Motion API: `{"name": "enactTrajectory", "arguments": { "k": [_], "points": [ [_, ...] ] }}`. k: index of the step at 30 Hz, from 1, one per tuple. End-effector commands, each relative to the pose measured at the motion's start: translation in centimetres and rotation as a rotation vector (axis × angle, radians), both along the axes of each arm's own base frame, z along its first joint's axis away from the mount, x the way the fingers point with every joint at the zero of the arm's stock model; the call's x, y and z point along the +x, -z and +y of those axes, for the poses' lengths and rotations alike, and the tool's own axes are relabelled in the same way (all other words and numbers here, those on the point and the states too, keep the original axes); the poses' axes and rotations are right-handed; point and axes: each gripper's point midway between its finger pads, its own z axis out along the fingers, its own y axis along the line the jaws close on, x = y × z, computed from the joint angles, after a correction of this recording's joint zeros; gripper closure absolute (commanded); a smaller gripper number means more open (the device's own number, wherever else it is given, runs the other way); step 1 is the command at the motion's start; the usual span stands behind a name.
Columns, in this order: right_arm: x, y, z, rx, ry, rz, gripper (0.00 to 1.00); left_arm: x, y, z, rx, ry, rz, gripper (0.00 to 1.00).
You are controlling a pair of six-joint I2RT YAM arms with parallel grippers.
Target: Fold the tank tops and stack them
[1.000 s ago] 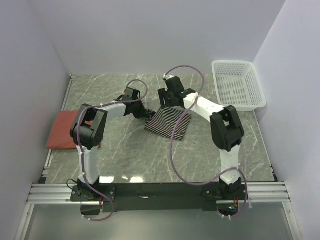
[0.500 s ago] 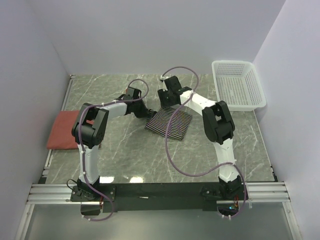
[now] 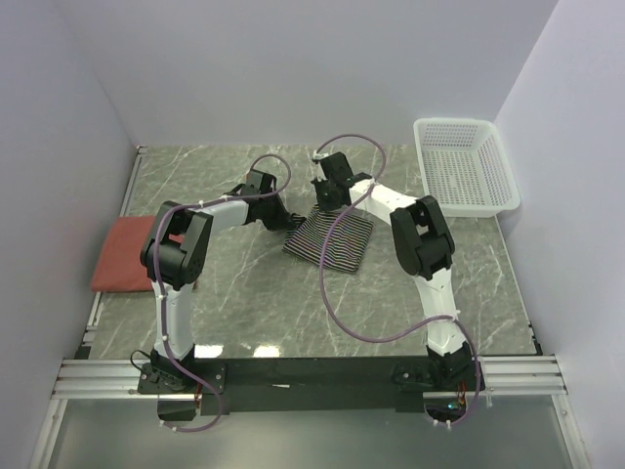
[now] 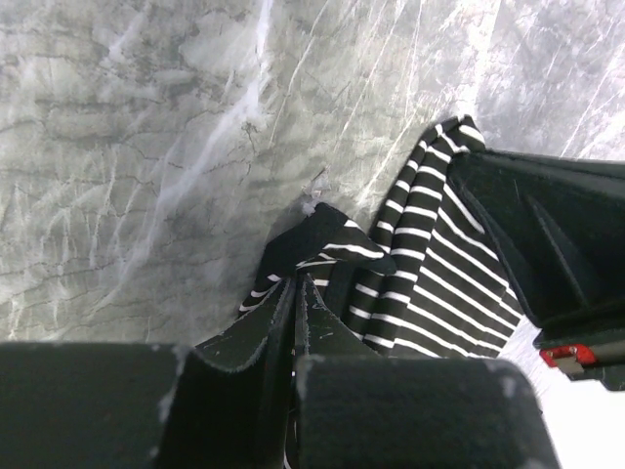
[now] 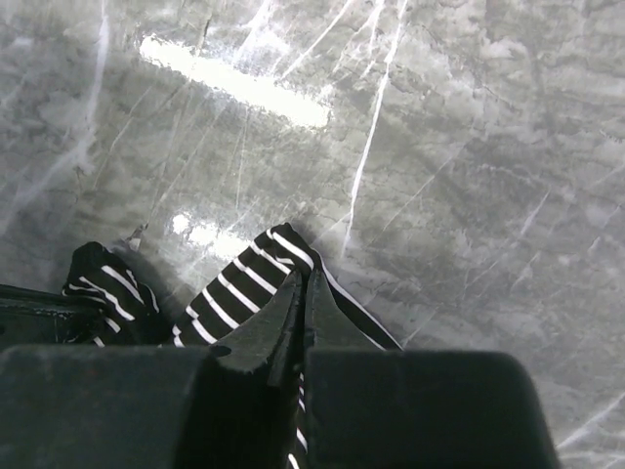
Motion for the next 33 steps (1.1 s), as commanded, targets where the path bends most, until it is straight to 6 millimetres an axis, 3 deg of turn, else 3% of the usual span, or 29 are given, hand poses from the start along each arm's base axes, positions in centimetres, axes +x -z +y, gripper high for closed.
{"name": "enactTrajectory", "arguments": {
  "k": [1, 11, 15, 21, 25, 33],
  "points": [
    [0.6, -5.0, -0.1, 0.066, 0.025, -0.116, 1.00, -0.8, 2.1, 0.2, 0.056, 0.025, 0.042, 0.91],
    [-1.0, -12.8, -0.3, 0.219, 0.032, -0.308, 1.00, -0.9, 2.3, 0.1, 0.058, 0.030, 0.044, 0.91],
    [-1.9, -13.6, -0.1, 0.252, 0.012, -0.319, 1.00, -0.9, 2.1, -0.4, 0.036, 0.047, 0.039, 0.91],
    [-0.9, -13.1, 1.4, 0.278, -0.022, -0.301, 1.00, -1.2, 1.8, -2.3, -0.028, 0.119, 0.017, 0.89],
    [-0.2, -10.9, 2.0, 0.269, -0.021, -0.258, 1.00, -1.7, 1.7, -3.3, -0.070, 0.145, 0.021, 0.87],
    [0.8, -6.4, 2.7, 0.243, -0.011, -0.180, 1.00, -1.8, 1.5, -3.4, -0.110, 0.122, 0.026, 0.72]
  ]
}}
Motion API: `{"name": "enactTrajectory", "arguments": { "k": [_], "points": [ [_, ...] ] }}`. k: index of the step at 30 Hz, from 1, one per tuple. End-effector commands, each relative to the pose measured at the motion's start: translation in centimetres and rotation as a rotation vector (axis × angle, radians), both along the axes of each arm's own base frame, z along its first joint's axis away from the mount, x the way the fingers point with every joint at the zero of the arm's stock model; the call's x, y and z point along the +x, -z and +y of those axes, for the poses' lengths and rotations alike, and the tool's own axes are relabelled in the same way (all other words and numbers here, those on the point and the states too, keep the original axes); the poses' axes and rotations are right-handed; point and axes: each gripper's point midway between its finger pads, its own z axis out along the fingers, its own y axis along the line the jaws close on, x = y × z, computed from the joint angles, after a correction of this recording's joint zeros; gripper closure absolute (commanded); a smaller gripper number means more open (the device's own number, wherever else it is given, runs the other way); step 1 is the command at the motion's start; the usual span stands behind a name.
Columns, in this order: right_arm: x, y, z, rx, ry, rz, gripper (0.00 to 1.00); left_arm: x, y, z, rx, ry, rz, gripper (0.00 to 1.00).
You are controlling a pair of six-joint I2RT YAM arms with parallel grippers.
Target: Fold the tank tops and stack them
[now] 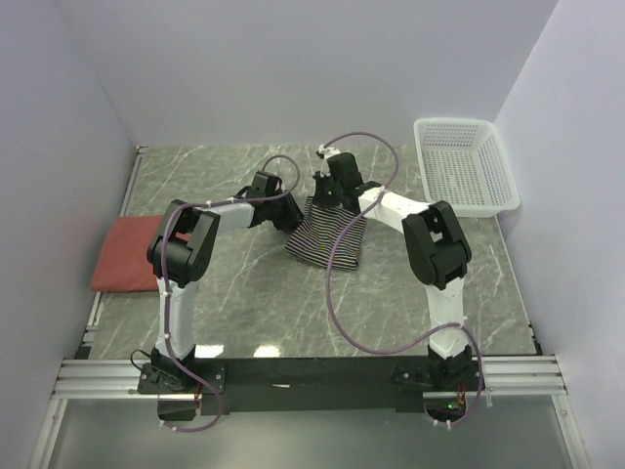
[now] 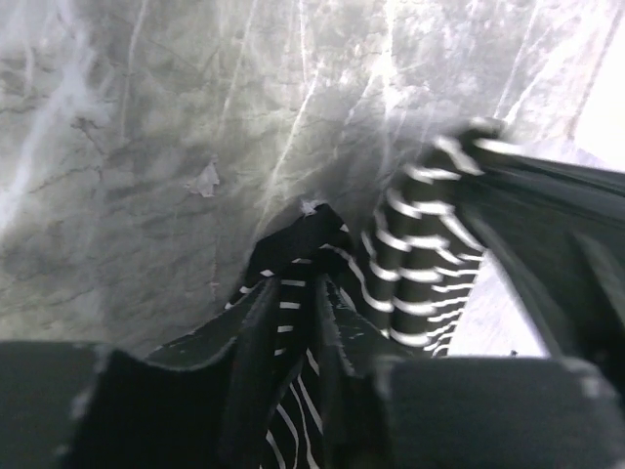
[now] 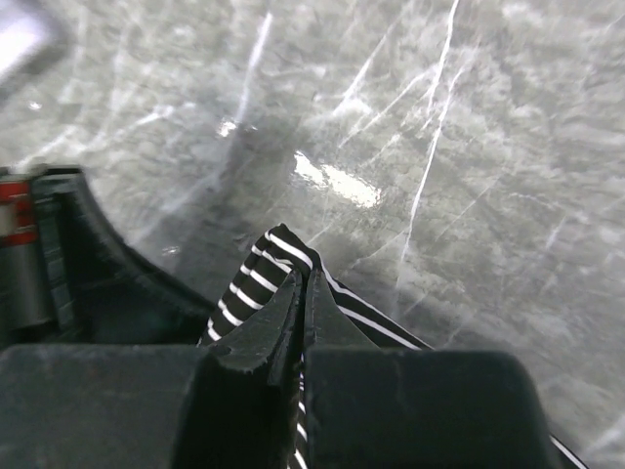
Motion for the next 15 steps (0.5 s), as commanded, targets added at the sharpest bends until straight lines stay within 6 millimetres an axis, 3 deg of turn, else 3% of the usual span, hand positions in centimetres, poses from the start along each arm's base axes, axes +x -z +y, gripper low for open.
{"name": "enactTrajectory", "arguments": {
  "k": [1, 5, 8, 15],
  "points": [
    [1.4, -0.7, 1.0, 0.034, 0.000, -0.021, 1.00, -1.1, 1.7, 0.3, 0.006, -0.009, 0.045, 0.70],
    [1.4, -1.1, 1.1, 0.058, 0.005, -0.031, 0.99, -0.7, 0.8, 0.6, 0.009, -0.020, 0.015, 0.62],
    [1.4, -1.8, 1.1, 0.064, 0.003, -0.031, 0.91, -0.4, 0.0, 1.1, 0.034, -0.026, -0.011, 0.56],
    [1.5, -2.9, 1.4, 0.079, -0.011, -0.033, 0.76, 0.2, -2.1, 2.9, 0.098, -0.094, -0.063, 0.53]
  ]
}}
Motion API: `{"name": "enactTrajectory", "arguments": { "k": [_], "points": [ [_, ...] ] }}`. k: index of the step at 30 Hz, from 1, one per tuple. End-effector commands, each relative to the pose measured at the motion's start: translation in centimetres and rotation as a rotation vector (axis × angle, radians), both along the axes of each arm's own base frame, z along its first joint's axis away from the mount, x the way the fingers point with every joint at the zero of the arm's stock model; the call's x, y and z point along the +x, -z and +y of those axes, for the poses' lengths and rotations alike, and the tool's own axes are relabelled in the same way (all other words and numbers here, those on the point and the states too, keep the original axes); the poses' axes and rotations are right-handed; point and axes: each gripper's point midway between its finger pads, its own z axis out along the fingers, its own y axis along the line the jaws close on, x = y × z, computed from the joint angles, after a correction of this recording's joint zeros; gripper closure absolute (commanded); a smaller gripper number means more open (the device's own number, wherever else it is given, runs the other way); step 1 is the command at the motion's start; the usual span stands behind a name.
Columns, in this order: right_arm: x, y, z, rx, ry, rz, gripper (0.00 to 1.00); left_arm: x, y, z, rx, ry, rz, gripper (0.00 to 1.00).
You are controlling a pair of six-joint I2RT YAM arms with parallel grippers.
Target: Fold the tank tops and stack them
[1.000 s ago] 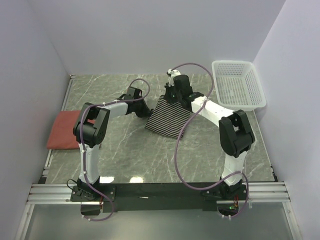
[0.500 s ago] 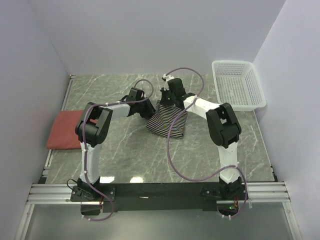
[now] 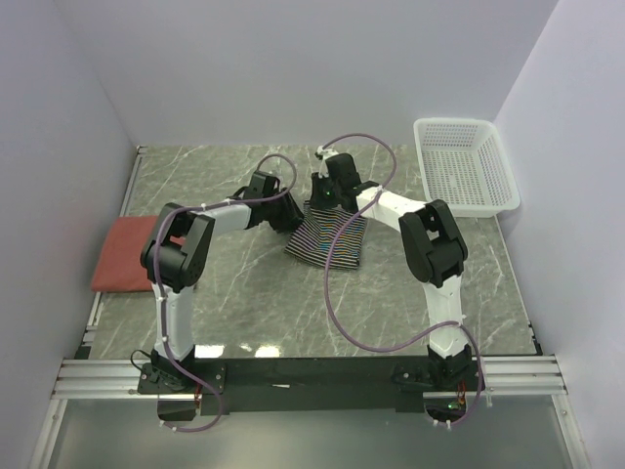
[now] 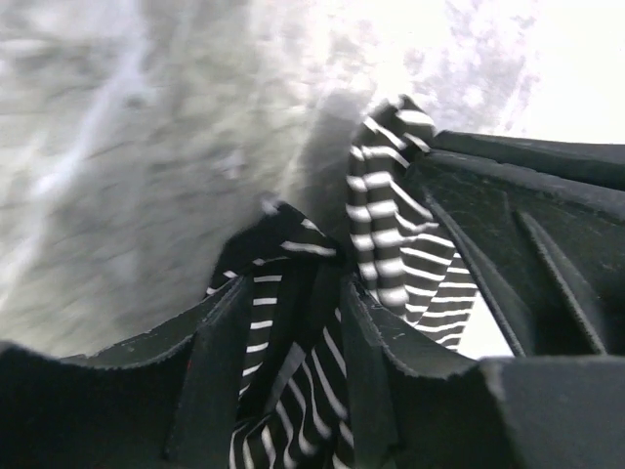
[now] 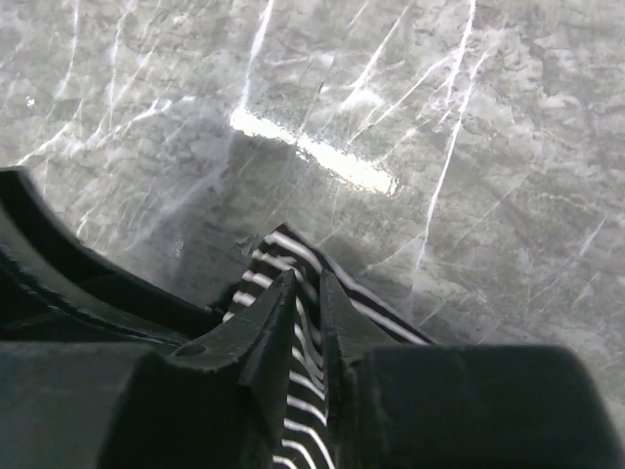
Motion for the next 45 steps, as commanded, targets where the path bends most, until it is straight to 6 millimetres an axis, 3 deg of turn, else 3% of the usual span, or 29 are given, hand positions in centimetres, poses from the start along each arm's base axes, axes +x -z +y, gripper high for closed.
{"name": "enactTrajectory", "arguments": {
  "k": [1, 10, 12, 14, 17, 20, 26, 32, 38, 45],
  "points": [
    [1.3, -4.5, 0.6, 0.057, -0.005, -0.078, 0.74, 0.2, -1.3, 2.2, 0.094, -0.056, -0.043, 0.53],
    [0.9, -5.6, 1.1, 0.104, -0.027, -0.064, 0.63, 0.2, -3.4, 4.8, 0.156, -0.146, -0.090, 0.47],
    [0.8, -6.8, 1.0, 0.106, -0.012, -0.068, 0.63, -0.2, -4.3, 5.7, 0.176, -0.166, -0.113, 0.43],
    [0.3, -6.6, -0.2, 0.069, 0.047, -0.020, 0.62, -0.5, -5.0, 5.7, 0.171, -0.143, -0.141, 0.36],
    [-1.3, -7.0, -1.6, 0.066, 0.124, 0.041, 0.62, -1.3, -5.9, 5.2, 0.151, -0.078, -0.176, 0.32],
    [-4.7, -6.2, -2.6, 0.060, 0.164, 0.103, 0.57, -1.9, -5.9, 4.0, 0.118, 0.010, -0.158, 0.31],
    [-9.4, -3.1, -2.5, -0.009, 0.190, 0.195, 0.55, -3.4, -2.6, 2.1, 0.115, 0.177, -0.085, 0.29],
    [-13.9, 1.7, -4.1, -0.107, 0.239, 0.297, 0.52, -4.9, 1.3, 2.4, 0.198, 0.210, 0.005, 0.28],
    [-16.3, 5.8, -5.6, -0.159, 0.263, 0.380, 0.53, -6.7, 3.4, 3.7, 0.254, 0.177, 0.082, 0.33],
    [-16.0, 5.7, -5.0, -0.127, 0.241, 0.359, 0.53, -9.4, 6.3, 2.7, 0.301, 0.218, 0.144, 0.36]
  ]
}}
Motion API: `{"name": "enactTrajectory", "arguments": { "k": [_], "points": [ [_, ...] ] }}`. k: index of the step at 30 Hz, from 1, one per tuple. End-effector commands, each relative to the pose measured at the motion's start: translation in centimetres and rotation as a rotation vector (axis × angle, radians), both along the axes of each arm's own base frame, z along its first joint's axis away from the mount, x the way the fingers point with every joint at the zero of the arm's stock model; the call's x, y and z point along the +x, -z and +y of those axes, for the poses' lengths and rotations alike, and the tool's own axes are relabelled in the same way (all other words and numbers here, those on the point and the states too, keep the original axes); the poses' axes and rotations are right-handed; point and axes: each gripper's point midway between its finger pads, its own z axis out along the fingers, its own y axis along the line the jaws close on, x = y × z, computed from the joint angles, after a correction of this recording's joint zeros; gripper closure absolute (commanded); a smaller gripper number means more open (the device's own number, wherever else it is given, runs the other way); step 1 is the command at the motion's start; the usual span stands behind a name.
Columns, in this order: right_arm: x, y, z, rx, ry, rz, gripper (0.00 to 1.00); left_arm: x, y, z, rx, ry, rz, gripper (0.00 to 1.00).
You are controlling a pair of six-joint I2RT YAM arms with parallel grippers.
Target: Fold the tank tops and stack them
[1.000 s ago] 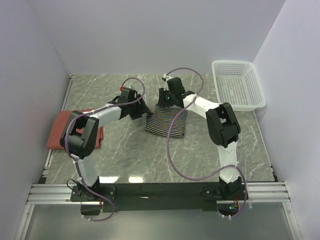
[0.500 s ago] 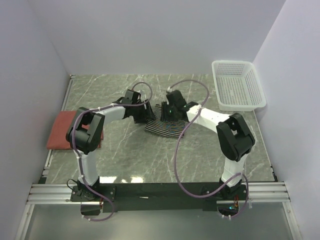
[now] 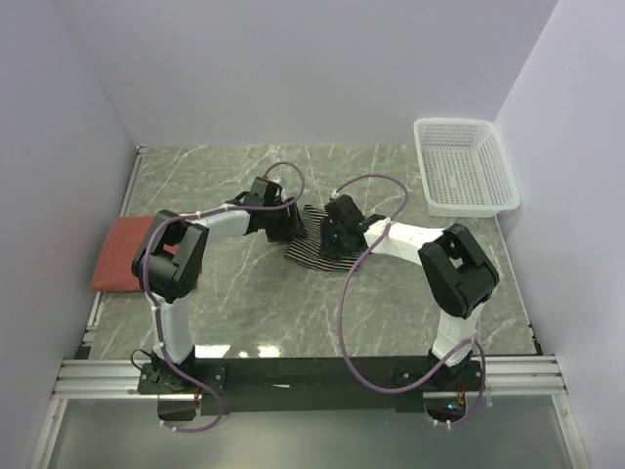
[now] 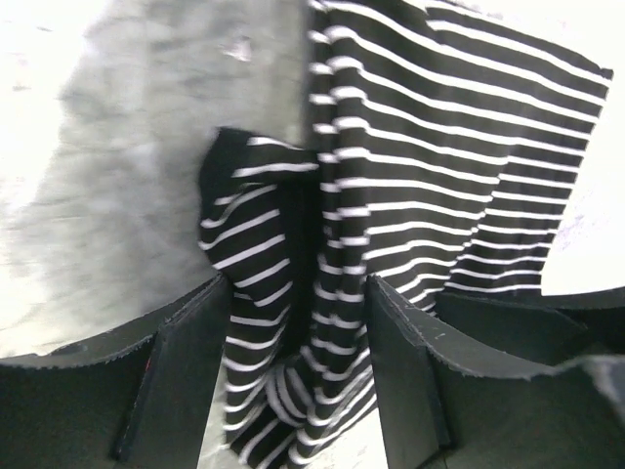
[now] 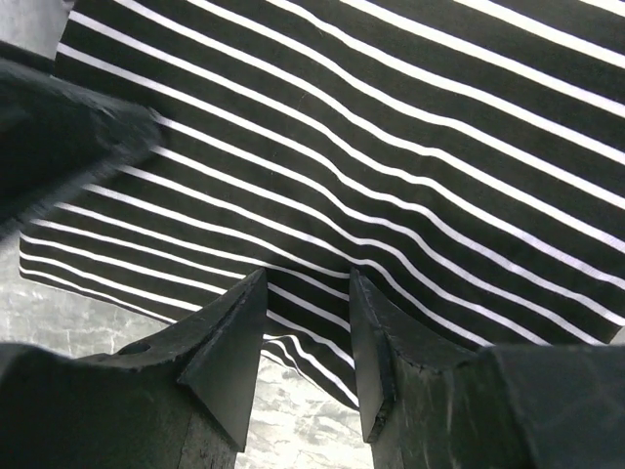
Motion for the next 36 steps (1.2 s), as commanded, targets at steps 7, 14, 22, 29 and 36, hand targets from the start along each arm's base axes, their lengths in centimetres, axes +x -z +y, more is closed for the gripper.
{"name": "enactTrajectory", "arguments": {
  "k": [7, 14, 22, 29, 36],
  "points": [
    [-0.2, 1.3, 0.3, 0.008, -0.021, 0.027, 0.53, -6.2, 7.1, 0.1, 0.140, 0.047, 0.214, 0.39],
    [0.3, 0.3, 1.1, 0.040, -0.034, 0.017, 0.53, -5.7, 7.1, 0.0, 0.178, 0.053, 0.216, 0.90],
    [0.8, -6.0, 1.1, 0.111, -0.003, -0.099, 0.35, -2.8, 2.7, 3.2, 0.368, -0.061, 0.094, 1.00],
    [-1.7, -12.4, -0.3, 0.264, 0.036, -0.223, 0.30, -2.6, -1.7, 9.9, 0.636, -0.174, 0.004, 0.99],
    [-3.9, -13.3, -1.0, 0.321, 0.008, -0.247, 0.30, -3.9, -7.3, 18.0, 0.701, -0.340, -0.055, 1.00]
  ]
}}
